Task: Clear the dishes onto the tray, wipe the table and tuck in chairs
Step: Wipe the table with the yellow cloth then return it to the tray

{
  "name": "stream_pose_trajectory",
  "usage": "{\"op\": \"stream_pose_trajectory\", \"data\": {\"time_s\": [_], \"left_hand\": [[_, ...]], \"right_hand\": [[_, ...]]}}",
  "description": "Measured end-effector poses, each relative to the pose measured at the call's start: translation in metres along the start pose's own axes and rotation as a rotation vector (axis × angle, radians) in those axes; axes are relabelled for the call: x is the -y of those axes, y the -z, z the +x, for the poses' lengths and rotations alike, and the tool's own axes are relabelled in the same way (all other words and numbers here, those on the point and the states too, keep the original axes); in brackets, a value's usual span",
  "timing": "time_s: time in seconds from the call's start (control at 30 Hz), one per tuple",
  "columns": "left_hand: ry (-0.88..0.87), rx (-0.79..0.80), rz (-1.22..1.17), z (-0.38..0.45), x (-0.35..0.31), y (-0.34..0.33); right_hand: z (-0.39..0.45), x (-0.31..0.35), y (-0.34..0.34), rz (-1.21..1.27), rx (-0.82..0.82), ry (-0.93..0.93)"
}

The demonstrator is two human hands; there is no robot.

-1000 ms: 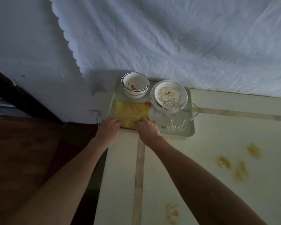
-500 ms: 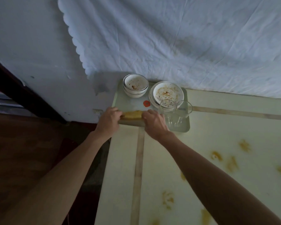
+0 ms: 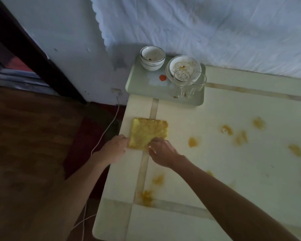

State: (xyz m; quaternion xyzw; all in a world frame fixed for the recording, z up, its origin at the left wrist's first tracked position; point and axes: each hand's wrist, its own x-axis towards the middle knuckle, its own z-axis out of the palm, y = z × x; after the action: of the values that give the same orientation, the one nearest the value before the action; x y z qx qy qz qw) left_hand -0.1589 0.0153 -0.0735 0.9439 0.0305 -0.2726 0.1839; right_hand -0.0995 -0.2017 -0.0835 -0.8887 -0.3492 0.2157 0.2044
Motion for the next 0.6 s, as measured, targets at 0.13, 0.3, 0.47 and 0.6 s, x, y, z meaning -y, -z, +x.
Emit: {"op": "stream_pose_trajectory", "data": {"time_s": [0.13,0.3,0.47,0.6], "left_hand": [[0.068,0.015,0.183,-0.009,-0.009,-0.027],[0.049,-0.127,0.319,0.033,-0.004,-0.012],[0.013,-0.009,0.473,0.081,0.017,0.012],[-0.005,0.015,0.405,0.094,0.025,0.016]], "right_hand": [[0.025,0.014,-0.024,-0.003,0.002,-0.123],[0.064,0.002,-0.047,0.021,0.128,-0.375],[0.104,-0.012,-0.06,-0.007,0.124,-0.5],[0.146,-0.036,-0.038,-0.044,0.1,-0.545]]}}
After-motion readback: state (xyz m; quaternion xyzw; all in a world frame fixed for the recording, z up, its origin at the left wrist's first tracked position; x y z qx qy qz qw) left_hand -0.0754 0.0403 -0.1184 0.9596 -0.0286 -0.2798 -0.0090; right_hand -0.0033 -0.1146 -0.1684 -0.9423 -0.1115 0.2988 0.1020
